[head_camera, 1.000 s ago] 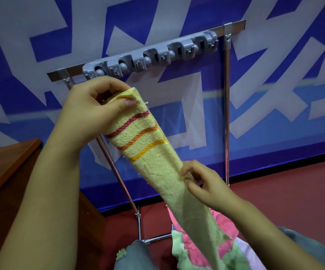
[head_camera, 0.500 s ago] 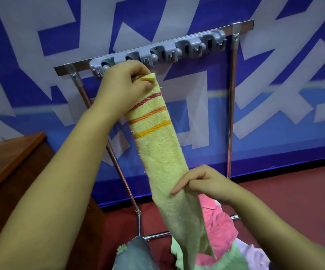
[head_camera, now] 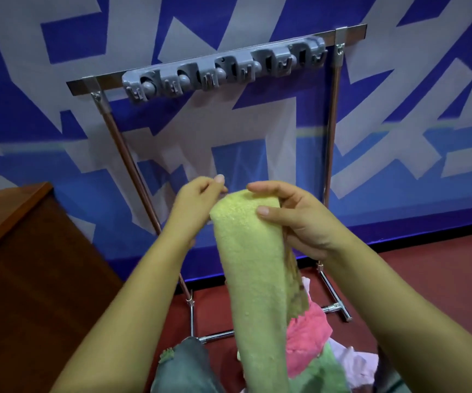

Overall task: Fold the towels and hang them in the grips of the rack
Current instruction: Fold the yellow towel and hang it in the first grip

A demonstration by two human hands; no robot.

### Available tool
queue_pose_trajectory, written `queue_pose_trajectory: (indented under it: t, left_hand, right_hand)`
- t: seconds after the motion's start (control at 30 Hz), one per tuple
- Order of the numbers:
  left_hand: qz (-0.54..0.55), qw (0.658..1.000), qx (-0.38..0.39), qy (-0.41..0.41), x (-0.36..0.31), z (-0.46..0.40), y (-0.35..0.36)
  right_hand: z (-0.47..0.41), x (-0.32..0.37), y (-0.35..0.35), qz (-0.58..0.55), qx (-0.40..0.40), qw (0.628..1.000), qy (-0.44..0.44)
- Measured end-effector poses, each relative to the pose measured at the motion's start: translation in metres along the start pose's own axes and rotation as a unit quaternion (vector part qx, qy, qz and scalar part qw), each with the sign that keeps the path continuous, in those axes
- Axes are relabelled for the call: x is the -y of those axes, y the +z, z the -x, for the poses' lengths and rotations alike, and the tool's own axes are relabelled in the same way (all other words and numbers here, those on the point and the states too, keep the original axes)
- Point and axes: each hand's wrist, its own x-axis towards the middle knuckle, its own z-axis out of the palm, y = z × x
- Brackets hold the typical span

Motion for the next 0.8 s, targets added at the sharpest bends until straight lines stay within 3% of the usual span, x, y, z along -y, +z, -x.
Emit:
queue_pose_trajectory:
  t: [0.17, 0.27, 0.6, 0.8]
  left_hand:
    - [0.193, 0.980, 0.049, 0.004, 0.010, 0.058, 0.000]
    - [0.220, 0.968, 0.105, 0.057, 0.012, 0.071, 0.003]
    - [0.361, 0.917, 0.137, 0.096, -0.006, 0.067, 0.004]
    - [0.355, 0.929, 0.075, 0.074, -0.027, 0.061, 0.002]
  right_hand:
    - [0.006, 0.004, 0.001, -0.003, -0.021, 1.000, -0.012]
    - [0.009, 0.007, 0.005, -0.028, -0.012, 0.999, -0.011]
    - [0.006, 0.012, -0.005, -0.210, -0.058, 0.976, -0.007]
    - [0.016, -0.006, -0.013, -0.008, -0.037, 0.999, -0.002]
